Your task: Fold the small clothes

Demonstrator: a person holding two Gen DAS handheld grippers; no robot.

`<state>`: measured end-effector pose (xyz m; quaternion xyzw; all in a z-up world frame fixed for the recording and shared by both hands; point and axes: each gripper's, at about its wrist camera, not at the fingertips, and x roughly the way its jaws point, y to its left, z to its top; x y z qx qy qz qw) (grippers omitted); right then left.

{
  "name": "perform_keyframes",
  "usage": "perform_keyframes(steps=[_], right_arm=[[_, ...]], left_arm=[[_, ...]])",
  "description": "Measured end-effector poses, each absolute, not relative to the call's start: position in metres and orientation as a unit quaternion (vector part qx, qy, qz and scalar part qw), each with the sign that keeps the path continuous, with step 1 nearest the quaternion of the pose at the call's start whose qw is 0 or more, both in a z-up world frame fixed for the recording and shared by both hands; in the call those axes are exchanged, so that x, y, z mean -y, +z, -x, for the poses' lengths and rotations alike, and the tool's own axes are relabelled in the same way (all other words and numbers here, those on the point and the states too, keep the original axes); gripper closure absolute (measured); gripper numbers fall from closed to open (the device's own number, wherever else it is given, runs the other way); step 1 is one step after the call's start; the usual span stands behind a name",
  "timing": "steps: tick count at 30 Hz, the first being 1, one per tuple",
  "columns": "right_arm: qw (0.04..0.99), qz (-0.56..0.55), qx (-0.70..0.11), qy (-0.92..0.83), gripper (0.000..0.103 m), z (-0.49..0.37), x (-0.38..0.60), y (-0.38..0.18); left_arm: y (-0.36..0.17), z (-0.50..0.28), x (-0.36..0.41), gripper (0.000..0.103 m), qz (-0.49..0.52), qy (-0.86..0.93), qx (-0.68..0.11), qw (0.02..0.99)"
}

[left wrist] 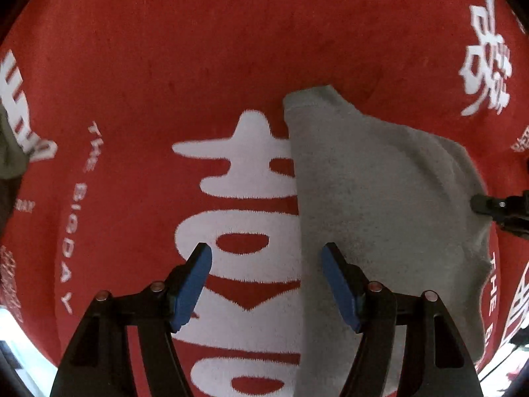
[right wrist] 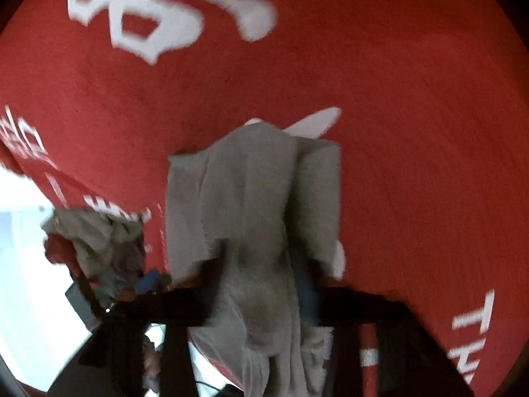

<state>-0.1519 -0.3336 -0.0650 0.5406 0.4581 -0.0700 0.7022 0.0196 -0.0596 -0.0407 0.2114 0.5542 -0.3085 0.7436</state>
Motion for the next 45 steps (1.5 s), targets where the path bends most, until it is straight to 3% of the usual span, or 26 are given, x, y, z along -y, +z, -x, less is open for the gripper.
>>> perform_keyframes(steps=[5,10,12,14,16,18,26,27,28,30,32,35,45], right_arm=[[0.750,-0.462,-0.469,-0.054,0.094,0.141,0.328,-0.032],[0.730,-0.439,-0.517,-0.081,0.094,0.150,0.337,-0.075],[0.726,-0.471,-0.494,-0.084,0.094,0.159,0.342,-0.083],[0.724,-0.484,-0.482,-0.099,0.087,0.166,0.343,-0.082],[0.714,-0.497,-0.481,-0.111,0.059,0.175,0.343,-0.075],[0.705,-0.516,-0.476,-0.099,0.056,0.189,0.338,-0.066],[0.659,-0.552,-0.510,-0.004,0.058,0.225,0.259,-0.073],[0.655,-0.551,-0.517,-0.003,0.078,0.225,0.251,-0.077],[0.657,-0.543,-0.523,-0.003,0.092,0.223,0.247,-0.077],[0.686,-0.501,-0.527,-0.008,0.092,0.221,0.243,-0.062],[0.701,-0.475,-0.532,-0.022,0.092,0.224,0.245,-0.058],[0.668,-0.503,-0.546,-0.046,0.092,0.242,0.252,-0.086],[0.669,-0.498,-0.549,-0.057,0.089,0.240,0.254,-0.075]], left_arm=[[-0.048,-0.011,0.070,0.032,-0.235,-0.321,-0.535,0.745],[-0.049,-0.006,0.074,0.032,-0.232,-0.328,-0.538,0.741],[-0.048,-0.002,0.077,0.032,-0.249,-0.330,-0.526,0.744],[-0.048,-0.002,0.077,0.032,-0.255,-0.330,-0.521,0.745],[-0.047,-0.004,0.076,0.032,-0.250,-0.329,-0.527,0.743],[-0.044,-0.002,0.075,0.032,-0.247,-0.328,-0.530,0.742],[-0.044,-0.002,0.077,0.032,-0.256,-0.323,-0.528,0.742],[-0.042,-0.002,0.077,0.032,-0.260,-0.323,-0.528,0.741],[-0.040,-0.001,0.077,0.032,-0.262,-0.324,-0.528,0.739],[-0.038,0.002,0.076,0.032,-0.269,-0.328,-0.524,0.739],[-0.040,0.004,0.075,0.018,-0.276,-0.325,-0.518,0.741],[-0.036,0.004,0.073,0.018,-0.279,-0.323,-0.523,0.738],[-0.041,0.041,0.029,0.018,-0.323,-0.355,-0.555,0.679]])
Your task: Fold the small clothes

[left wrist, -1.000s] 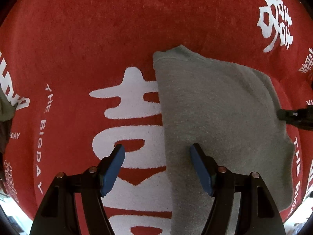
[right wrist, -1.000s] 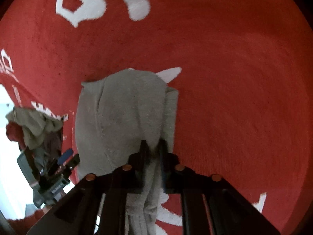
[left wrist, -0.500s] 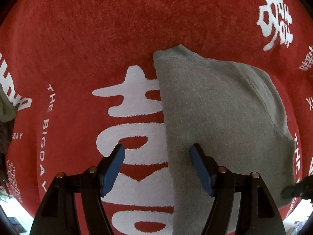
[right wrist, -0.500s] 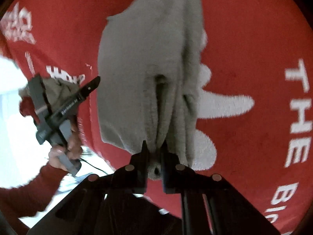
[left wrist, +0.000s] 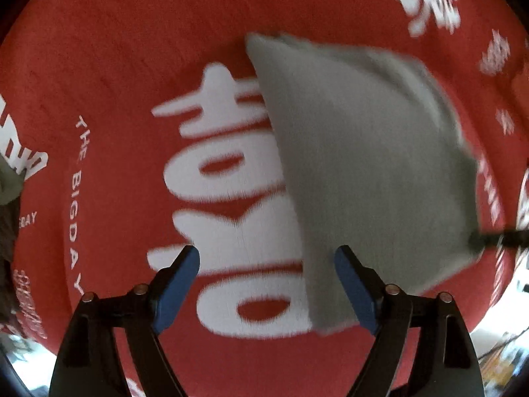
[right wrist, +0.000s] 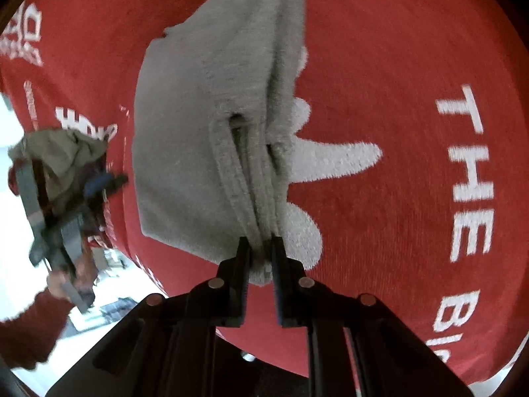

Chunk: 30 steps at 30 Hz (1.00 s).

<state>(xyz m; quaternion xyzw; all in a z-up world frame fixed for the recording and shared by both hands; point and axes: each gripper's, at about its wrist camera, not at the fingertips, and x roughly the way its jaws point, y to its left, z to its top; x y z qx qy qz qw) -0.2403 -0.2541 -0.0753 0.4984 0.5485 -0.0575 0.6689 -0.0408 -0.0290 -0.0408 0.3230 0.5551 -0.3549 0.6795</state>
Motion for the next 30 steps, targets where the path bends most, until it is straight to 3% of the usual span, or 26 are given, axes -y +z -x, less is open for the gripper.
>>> perform_keyframes(steps=[3,7,10,21,22,23,30], right_arm=[[0.660,-0.515,-0.543,-0.067,0.088,0.259,0.258,-0.083],[0.662,-0.502,-0.551,-0.082,0.072,0.261,0.250,-0.078],[0.659,-0.502,-0.550,-0.099,0.066,0.266,0.248,-0.077],[0.670,-0.474,-0.542,-0.181,0.059,0.271,0.223,-0.037],[0.670,-0.473,-0.541,-0.187,0.059,0.270,0.221,-0.034],[0.671,-0.474,-0.538,-0.190,0.058,0.271,0.219,-0.032],[0.677,-0.471,-0.530,-0.197,0.051,0.268,0.197,-0.019]], left_arm=[[-0.058,0.059,0.020,0.018,-0.355,-0.355,-0.548,0.670],[-0.057,0.058,0.011,0.018,-0.337,-0.354,-0.557,0.671],[-0.052,0.052,0.007,0.018,-0.320,-0.348,-0.574,0.669],[-0.042,0.055,-0.003,0.018,-0.292,-0.360,-0.599,0.653],[-0.042,0.056,-0.005,0.016,-0.288,-0.361,-0.603,0.650],[-0.042,0.057,-0.006,0.001,-0.285,-0.361,-0.608,0.647],[-0.035,0.060,-0.015,0.000,-0.283,-0.362,-0.619,0.637]])
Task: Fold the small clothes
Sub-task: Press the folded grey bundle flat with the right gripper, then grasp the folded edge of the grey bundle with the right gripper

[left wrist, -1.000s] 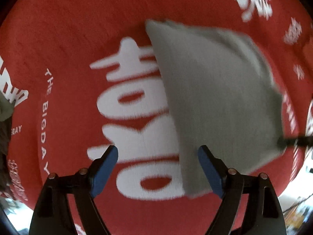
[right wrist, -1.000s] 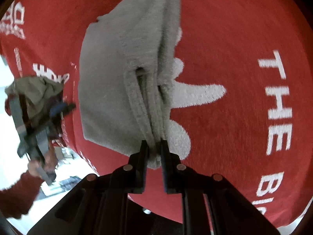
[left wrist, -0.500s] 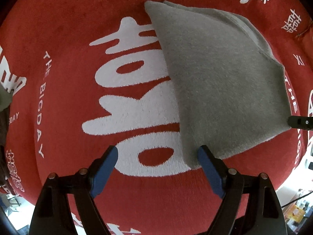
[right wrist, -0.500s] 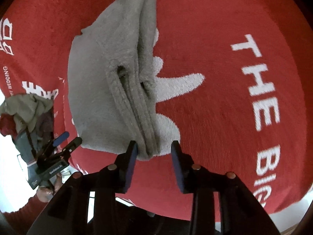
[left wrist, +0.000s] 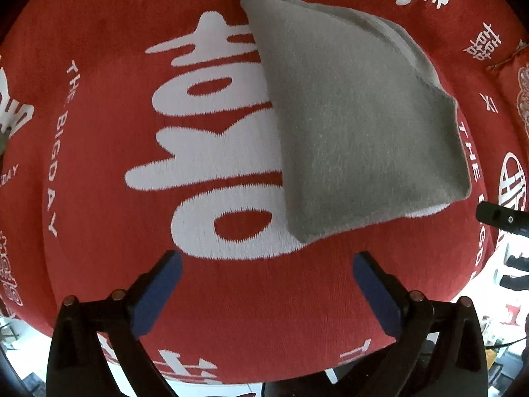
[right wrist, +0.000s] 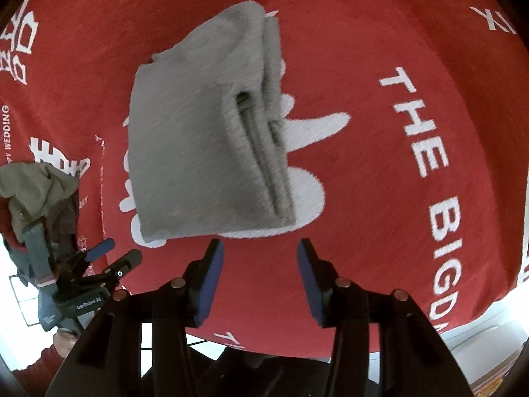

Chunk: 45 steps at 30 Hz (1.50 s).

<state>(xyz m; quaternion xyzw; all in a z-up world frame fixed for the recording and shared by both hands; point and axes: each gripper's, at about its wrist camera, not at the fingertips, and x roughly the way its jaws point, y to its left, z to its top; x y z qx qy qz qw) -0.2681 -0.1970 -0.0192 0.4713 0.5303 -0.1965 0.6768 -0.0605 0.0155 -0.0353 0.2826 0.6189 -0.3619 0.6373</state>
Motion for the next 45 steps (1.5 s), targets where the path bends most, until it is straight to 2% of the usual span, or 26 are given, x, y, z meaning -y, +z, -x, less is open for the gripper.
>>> perform_keyframes(steps=[5,10,14,29,36,45], right_arm=[[0.675,-0.476,-0.530,-0.192,0.044,0.261,0.179,-0.018],[0.679,-0.464,-0.534,-0.195,0.021,0.256,0.161,-0.013],[0.694,-0.430,-0.535,-0.217,0.017,0.256,0.150,-0.005],[0.676,-0.449,-0.551,-0.195,0.016,0.252,0.164,-0.016],[0.690,-0.434,-0.548,-0.185,0.016,0.242,0.219,-0.007],[0.709,-0.470,-0.501,-0.158,0.016,0.200,0.323,-0.032]], left_arm=[[-0.030,0.059,-0.020,0.000,-0.294,-0.360,-0.614,0.639],[-0.026,0.056,-0.025,0.000,-0.296,-0.368,-0.609,0.637],[-0.029,0.056,-0.033,0.000,-0.294,-0.372,-0.608,0.636],[-0.023,0.063,-0.020,0.000,-0.258,-0.377,-0.634,0.624],[-0.004,0.042,0.013,0.000,-0.224,-0.385,-0.612,0.653],[-0.020,-0.006,0.047,0.000,-0.176,-0.335,-0.621,0.686]])
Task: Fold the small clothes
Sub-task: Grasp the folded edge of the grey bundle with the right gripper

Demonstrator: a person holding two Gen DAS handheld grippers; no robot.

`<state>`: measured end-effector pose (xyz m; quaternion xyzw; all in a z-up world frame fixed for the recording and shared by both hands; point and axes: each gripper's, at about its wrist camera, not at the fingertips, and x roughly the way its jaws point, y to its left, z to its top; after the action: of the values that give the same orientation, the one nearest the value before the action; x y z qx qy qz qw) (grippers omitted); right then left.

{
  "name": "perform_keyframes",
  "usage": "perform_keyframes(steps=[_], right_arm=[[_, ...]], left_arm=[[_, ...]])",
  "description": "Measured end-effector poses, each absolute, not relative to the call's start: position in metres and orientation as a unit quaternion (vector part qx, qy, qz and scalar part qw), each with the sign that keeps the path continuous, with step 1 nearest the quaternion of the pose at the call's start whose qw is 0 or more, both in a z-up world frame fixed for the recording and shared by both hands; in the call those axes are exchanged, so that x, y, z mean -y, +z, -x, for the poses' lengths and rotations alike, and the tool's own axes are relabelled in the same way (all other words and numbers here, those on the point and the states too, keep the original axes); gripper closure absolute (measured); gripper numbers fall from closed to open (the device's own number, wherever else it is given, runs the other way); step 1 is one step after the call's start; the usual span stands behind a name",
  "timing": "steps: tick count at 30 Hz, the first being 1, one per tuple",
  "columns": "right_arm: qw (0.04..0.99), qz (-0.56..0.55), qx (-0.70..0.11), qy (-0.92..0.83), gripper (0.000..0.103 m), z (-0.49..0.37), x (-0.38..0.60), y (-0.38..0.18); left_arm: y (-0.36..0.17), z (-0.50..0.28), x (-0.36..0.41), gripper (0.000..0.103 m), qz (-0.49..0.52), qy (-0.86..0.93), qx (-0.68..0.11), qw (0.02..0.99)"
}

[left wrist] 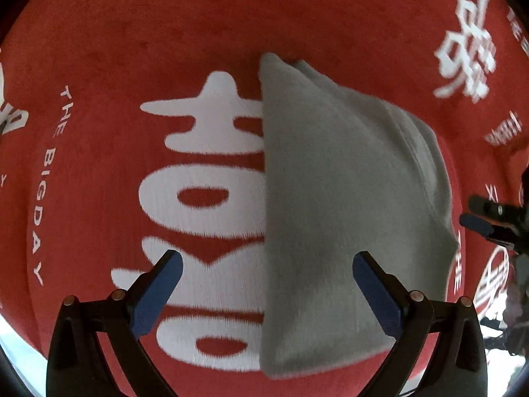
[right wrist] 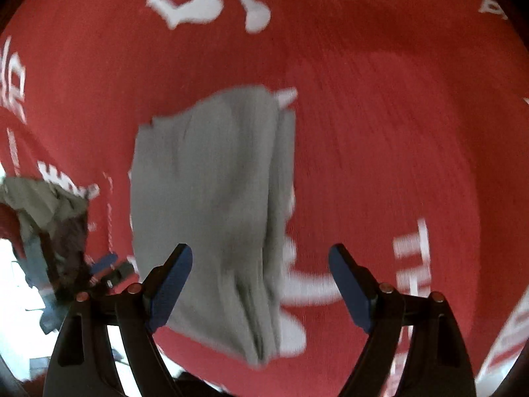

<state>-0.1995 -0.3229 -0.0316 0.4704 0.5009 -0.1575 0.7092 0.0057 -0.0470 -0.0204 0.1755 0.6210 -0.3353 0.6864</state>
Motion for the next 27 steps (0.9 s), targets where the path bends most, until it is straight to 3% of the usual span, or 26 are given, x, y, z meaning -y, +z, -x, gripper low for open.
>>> perform_keyframes(steps=[2,5,7,16,20,21,24,27], right_arm=[[0.705,-0.503,-0.479,-0.141,0.021,0.187,0.342,-0.046],[0.686,-0.553,-0.458,-0.118,0.045,0.171,0.361,-0.068],[0.672,-0.574,-0.456,-0.108,0.092,0.166,0.367,-0.080],[0.676,-0.565,-0.464,-0.089,0.093,0.174,0.373,-0.083],[0.681,-0.562,-0.463,-0.078,0.088,0.177,0.370,-0.078],[0.681,-0.560,-0.466,-0.076,0.085,0.176,0.370,-0.078],[0.682,-0.552,-0.474,-0.075,0.053,0.176,0.369,-0.076],[0.681,-0.553,-0.474,-0.075,0.049,0.178,0.369,-0.074]], left_arm=[[-0.025,-0.012,0.049,0.000,-0.168,-0.327,-0.625,0.689],[-0.034,-0.019,0.058,0.000,-0.161,-0.321,-0.634,0.685],[-0.037,-0.019,0.060,0.000,-0.159,-0.322,-0.638,0.682],[-0.049,-0.014,0.079,0.000,-0.172,-0.338,-0.646,0.663],[-0.053,-0.015,0.086,0.000,-0.174,-0.340,-0.649,0.658],[-0.053,-0.016,0.090,0.000,-0.174,-0.339,-0.650,0.657],[-0.051,-0.013,0.090,0.000,-0.173,-0.339,-0.652,0.656],[-0.054,-0.014,0.092,0.000,-0.175,-0.342,-0.652,0.654]])
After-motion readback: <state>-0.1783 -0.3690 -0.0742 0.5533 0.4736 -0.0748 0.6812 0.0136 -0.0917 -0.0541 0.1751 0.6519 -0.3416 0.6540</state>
